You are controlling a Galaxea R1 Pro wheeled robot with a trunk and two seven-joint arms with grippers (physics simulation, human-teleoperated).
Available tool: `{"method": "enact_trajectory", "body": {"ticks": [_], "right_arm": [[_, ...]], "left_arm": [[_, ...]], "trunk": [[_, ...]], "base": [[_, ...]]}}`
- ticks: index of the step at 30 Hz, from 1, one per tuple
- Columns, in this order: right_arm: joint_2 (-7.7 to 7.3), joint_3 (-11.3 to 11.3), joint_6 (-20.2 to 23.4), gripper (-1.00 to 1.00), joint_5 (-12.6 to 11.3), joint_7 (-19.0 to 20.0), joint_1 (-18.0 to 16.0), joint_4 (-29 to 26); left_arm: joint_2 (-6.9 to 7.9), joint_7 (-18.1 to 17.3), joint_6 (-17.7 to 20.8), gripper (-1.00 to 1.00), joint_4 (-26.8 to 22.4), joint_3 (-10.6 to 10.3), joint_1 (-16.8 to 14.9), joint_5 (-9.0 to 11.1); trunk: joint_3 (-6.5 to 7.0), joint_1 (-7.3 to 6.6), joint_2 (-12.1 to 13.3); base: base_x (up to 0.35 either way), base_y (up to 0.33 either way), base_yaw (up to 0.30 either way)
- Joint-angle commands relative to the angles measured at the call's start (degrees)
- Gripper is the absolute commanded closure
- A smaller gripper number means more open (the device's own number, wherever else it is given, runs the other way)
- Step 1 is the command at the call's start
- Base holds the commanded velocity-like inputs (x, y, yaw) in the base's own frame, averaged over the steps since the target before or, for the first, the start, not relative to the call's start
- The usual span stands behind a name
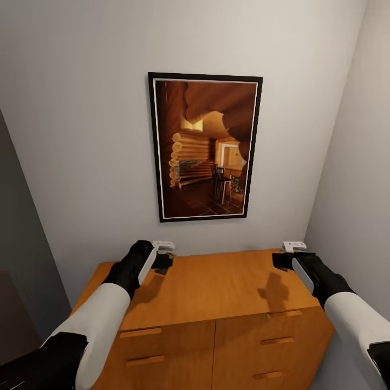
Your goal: Take the four mousetraps from the cabinet in the bathroom and place them on the bathroom floor. Make sure all four end up on the same floor surface, and ensure that at least two of them are either under or directly next to the same bathroom sink.
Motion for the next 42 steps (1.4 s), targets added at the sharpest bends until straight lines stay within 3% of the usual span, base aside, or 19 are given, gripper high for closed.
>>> {"method": "enact_trajectory", "body": {"ticks": [1,9,42], "right_arm": [[-0.08,0.3,0.2,1.0,-0.1,0.1,0.0,-0.1],[-0.08,0.3,0.3,1.0,-0.1,0.3,0.0,-0.1],[-0.16,0.2,0.6,1.0,0.0,0.3,0.0,-0.2]], "left_arm": [[0.02,0.3,0.3,1.0,0.0,-0.2,0.0,0.0],[0.03,0.3,0.3,1.0,0.2,-0.2,0.0,0.2],[0.2,0.2,0.2,1.0,0.6,-0.2,0.0,0.3]], "trunk": [[-0.03,0.02,0.0],[-0.03,0.02,0.0],[-0.03,0.02,0.0]], "base": [[-0.005,0.0,0.0],[-0.193,0.0,0.0],[-0.343,0.0,0.0]]}}
